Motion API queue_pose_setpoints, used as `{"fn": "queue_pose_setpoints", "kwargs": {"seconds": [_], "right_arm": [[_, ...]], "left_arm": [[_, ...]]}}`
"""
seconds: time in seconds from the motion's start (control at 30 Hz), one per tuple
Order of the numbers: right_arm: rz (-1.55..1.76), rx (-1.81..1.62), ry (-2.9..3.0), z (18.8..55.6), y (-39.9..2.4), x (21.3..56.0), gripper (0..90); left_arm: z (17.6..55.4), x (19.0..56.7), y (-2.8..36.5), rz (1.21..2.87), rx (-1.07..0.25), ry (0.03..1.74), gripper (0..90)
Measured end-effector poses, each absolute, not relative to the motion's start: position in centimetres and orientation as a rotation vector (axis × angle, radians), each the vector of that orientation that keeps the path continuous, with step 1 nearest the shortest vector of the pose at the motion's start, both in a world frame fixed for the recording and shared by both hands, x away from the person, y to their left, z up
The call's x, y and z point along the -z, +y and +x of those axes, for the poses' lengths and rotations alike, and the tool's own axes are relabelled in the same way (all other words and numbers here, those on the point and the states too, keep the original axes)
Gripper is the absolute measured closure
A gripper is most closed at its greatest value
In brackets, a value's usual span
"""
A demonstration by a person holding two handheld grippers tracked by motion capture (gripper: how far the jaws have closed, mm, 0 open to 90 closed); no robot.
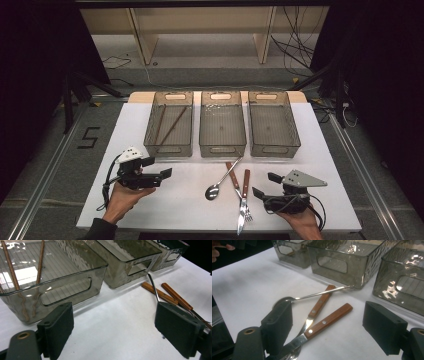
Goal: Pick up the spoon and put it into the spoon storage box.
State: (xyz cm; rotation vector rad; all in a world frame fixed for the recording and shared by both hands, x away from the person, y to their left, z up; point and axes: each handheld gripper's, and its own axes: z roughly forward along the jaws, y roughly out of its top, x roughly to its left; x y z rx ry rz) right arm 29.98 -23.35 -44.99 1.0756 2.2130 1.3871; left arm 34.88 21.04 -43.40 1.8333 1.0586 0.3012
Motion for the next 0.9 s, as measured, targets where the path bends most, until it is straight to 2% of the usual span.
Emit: {"fn": "queue_pose_setpoints", "kwargs": {"seconds": [0.33,0.53,0.9], "right_arm": [[0.923,-1.281,2.340,31.6,-22.4,43.3,24.9],[0.753,-1.142,2.483,34.1,-19.9,41.8,25.3],[0.480,-0.888,2.679,36.9,-15.4,41.4,29.1]], "left_arm": [[33.6,44.0,21.0,1.822,-0.301,1.041,15.3],[33.0,44.0,21.0,1.819,-0.331,1.020,15.1],[32.2,44.2,21.0,1.825,-0.344,0.989,15.1]]}}
